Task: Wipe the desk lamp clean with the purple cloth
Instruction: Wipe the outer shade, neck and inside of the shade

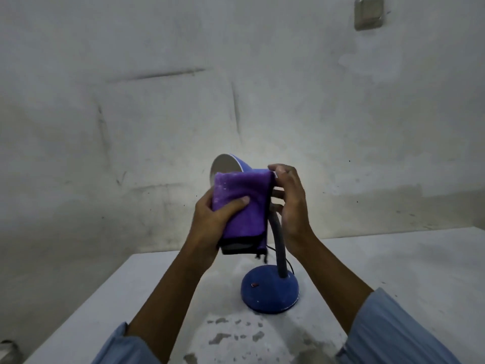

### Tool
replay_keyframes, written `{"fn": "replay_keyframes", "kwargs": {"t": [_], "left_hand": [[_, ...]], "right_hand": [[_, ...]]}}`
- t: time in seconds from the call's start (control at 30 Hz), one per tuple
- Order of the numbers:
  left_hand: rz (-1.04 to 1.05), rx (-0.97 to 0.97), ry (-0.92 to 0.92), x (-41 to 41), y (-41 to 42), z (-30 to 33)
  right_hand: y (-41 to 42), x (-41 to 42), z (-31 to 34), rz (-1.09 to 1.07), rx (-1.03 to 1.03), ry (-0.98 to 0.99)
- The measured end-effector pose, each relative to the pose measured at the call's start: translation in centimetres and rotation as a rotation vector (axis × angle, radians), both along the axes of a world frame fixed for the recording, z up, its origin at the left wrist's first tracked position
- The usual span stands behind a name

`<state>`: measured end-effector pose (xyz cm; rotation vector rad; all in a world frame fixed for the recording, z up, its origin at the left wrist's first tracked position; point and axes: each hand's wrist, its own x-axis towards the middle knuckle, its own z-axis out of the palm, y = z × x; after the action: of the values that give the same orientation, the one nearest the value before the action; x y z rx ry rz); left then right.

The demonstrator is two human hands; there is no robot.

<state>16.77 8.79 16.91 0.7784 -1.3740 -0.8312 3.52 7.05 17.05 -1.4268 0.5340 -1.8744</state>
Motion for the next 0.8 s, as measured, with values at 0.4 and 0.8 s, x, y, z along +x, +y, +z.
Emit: {"fn": "replay_keyframes", "kwargs": {"t": [0.4,0.8], "left_hand": [[0.248,0.095,0.493,7.5,-3.2,-0.2],[0.342,-0.152,0.14,2.9,-3.9,0.3]], "right_hand": [[-3.2,0.8,-0.4,-0.438,0.072,0.618],[-2.8,-8.2,-1.2,-0.057,0.171,0.152]]}}
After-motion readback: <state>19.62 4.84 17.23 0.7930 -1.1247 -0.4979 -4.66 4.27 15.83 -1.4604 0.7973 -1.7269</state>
